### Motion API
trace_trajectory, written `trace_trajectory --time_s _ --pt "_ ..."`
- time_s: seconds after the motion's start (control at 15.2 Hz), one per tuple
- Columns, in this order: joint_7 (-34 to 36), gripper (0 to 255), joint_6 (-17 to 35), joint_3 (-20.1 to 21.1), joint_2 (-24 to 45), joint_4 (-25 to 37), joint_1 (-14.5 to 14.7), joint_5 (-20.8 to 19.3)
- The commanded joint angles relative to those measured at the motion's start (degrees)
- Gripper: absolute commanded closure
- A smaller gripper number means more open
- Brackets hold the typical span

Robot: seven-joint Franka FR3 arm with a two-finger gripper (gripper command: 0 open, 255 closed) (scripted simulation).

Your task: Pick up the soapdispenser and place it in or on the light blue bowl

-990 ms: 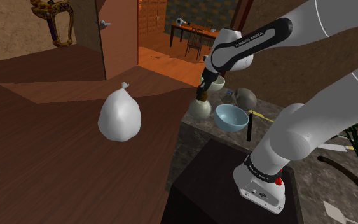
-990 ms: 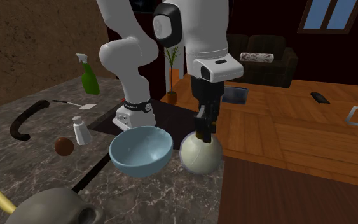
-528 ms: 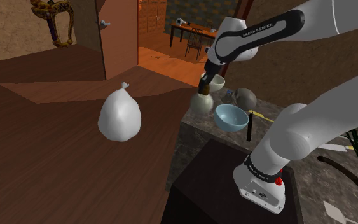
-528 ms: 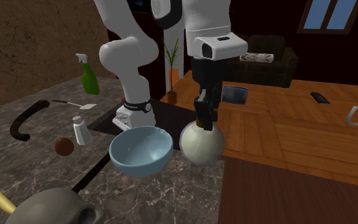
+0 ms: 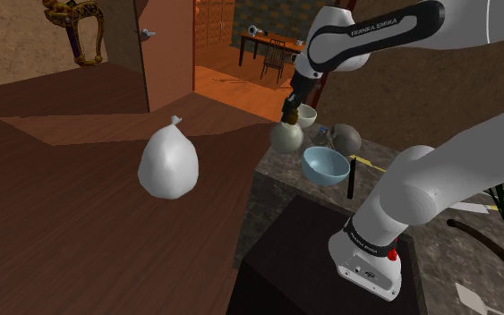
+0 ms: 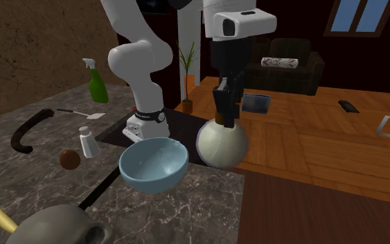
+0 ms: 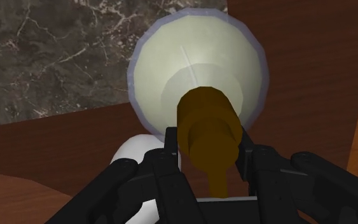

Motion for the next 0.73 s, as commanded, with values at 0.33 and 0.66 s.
trace_trajectory --time_s 0.33,0.66 --pt "0.5 255 -6.4 0.8 -2.3 4.1 -0.1 0.0" --pt "0.7 255 -10.5 1.3 -3.3 7.2 0.0 0.1"
